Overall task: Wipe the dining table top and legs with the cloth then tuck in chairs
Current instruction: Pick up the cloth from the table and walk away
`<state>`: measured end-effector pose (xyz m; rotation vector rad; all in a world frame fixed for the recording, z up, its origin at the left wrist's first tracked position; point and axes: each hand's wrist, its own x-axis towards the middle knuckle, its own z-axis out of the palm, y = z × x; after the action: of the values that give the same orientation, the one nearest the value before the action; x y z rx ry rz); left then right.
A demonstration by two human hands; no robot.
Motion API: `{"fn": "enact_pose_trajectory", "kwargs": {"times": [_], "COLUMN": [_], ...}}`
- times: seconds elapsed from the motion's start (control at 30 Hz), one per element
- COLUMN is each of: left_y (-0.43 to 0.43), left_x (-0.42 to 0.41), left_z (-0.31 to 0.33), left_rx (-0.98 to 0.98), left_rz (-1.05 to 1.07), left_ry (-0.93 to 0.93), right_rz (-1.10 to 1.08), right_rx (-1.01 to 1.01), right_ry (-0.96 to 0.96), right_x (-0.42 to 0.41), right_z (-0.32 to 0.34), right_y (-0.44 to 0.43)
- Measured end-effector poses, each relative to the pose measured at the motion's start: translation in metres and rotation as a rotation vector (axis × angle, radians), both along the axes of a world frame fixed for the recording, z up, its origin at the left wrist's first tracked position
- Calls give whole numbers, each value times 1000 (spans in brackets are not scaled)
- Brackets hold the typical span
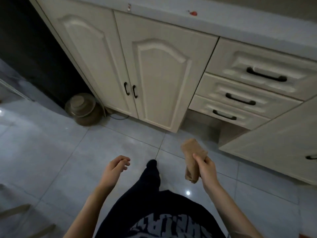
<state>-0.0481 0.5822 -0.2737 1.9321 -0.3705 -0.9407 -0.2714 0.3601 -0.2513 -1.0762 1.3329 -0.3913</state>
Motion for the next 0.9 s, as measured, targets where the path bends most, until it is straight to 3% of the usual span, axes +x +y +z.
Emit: {"fn": "enact_pose_trajectory", "kwargs": {"times": [0.37, 0.6, 0.9], "left_y": [-158, -278, -403], "left_x": [145, 149, 125], "left_z": [49, 127, 248], "left_rx": [-104, -403, -805], "left_rz": [-312, -533, -690], "left_ry": [-54, -149, -388], "right_rz": [-224, -364, -188], "right_rx": [-88, -247, -745], "right_ry": [-73, -233, -272], "right_x": [94, 117, 119], "right_z": [40, 124, 262], "right_y": [-78, -136, -236]}}
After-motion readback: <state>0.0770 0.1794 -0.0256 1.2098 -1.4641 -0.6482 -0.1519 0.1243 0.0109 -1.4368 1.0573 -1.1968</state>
